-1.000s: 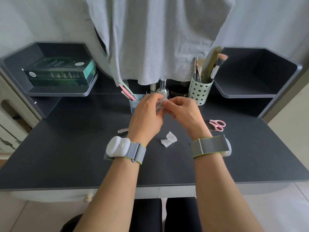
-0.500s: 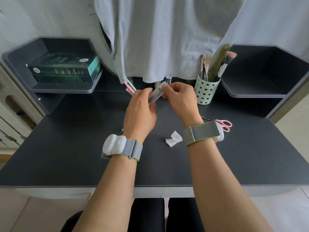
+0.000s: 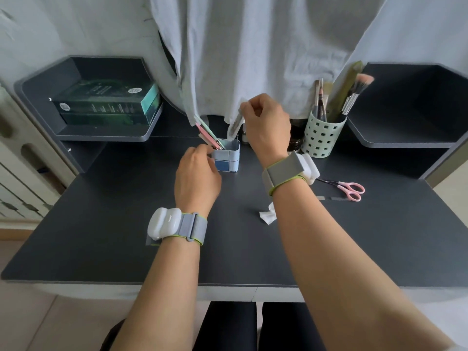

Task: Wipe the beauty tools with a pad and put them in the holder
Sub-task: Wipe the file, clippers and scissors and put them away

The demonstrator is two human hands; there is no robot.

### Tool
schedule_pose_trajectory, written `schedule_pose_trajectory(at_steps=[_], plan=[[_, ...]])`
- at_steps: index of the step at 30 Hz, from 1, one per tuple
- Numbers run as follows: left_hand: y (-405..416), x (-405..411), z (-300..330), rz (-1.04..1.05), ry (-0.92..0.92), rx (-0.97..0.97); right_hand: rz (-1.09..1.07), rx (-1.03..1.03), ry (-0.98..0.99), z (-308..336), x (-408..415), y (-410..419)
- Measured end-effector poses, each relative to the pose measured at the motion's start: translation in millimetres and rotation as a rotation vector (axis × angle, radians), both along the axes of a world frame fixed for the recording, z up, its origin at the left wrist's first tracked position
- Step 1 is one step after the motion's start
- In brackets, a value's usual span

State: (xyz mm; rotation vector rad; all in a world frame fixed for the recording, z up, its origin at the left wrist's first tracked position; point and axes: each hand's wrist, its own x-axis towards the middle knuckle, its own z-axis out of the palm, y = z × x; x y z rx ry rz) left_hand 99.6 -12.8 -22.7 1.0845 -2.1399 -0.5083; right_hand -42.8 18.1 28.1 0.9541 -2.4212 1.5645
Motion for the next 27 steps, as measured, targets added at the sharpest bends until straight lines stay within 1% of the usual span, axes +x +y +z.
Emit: schedule_pose_trajectory(at_steps=[7,18,21,24,27], plan=[[-7,6,-5,0.013,-0.034,0.012,0.031,0.149,0.061,-16,10,-20],[-7,14,-6,0.035,-0.099,0.051,-0.008,0.223,0.145,-36,9,-26],[-7,16,-7,0.043,-0.143,0.073,-0.034,0.253,0.144,-40,8,-25],[-7,20,-11,0.031,-0.226,0.105,-0.036,0.277,0.130,-41,8,-23],[-3,22,-14,0.017,-0.297,0.129,-0.013,0.260,0.088,-43,10,-20]])
